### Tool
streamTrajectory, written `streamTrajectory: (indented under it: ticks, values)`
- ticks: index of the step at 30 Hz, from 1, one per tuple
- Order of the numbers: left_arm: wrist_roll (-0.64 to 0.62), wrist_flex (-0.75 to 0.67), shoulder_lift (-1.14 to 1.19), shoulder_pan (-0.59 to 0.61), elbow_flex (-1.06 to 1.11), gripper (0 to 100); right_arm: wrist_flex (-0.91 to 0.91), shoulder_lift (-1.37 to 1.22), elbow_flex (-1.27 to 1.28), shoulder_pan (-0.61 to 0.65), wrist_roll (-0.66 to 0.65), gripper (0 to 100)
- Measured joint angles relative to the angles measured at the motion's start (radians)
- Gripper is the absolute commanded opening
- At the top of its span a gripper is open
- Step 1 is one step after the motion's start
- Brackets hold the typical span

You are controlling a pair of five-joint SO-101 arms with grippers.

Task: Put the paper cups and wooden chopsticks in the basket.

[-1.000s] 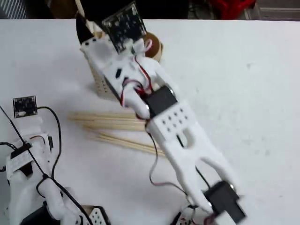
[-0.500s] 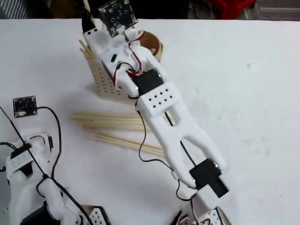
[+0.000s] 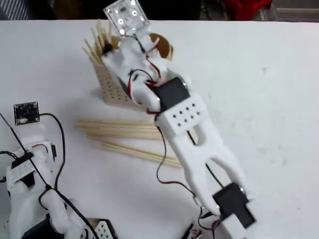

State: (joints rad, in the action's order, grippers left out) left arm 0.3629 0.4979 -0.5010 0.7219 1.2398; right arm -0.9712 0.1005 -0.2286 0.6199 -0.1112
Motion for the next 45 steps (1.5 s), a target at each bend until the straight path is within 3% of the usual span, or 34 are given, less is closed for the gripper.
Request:
streamTrajectory:
  ticks: [3,7,10,13,23,32,37,41,45]
  values:
    - [0.0,0.0,0.0,0.0,0.0,13,-0.218,0.048,0.0,-0.005,-0.043,17.3]
    - [0.0,0.0,0.0,0.0,0.0,13,-0.46,0.052,0.011,0.087,-0.244,17.3]
    - [0.0,0.0,0.0,0.0,0.0,13,-0.519,0.054,0.117,0.16,-0.377,17.3]
    - [0.0,0.0,0.0,0.0,0.0,13,-0.434,0.064,0.308,0.172,-0.456,17.3]
    - [0.0,0.0,0.0,0.0,0.0,13,0.183,0.129,1.008,0.204,-0.539,15.6]
    - [0.0,0.0,0.0,0.0,0.0,13,0.408,0.015,1.049,0.173,-0.539,14.2]
    - [0.0,0.0,0.0,0.0,0.0,13,0.425,-0.035,1.04,0.15,-0.539,12.8]
    - [0.0,0.0,0.0,0.0,0.0,13,0.431,-0.064,1.028,0.149,-0.539,0.8]
    - [0.0,0.0,0.0,0.0,0.0,13,0.433,-0.071,1.022,0.147,-0.539,1.5]
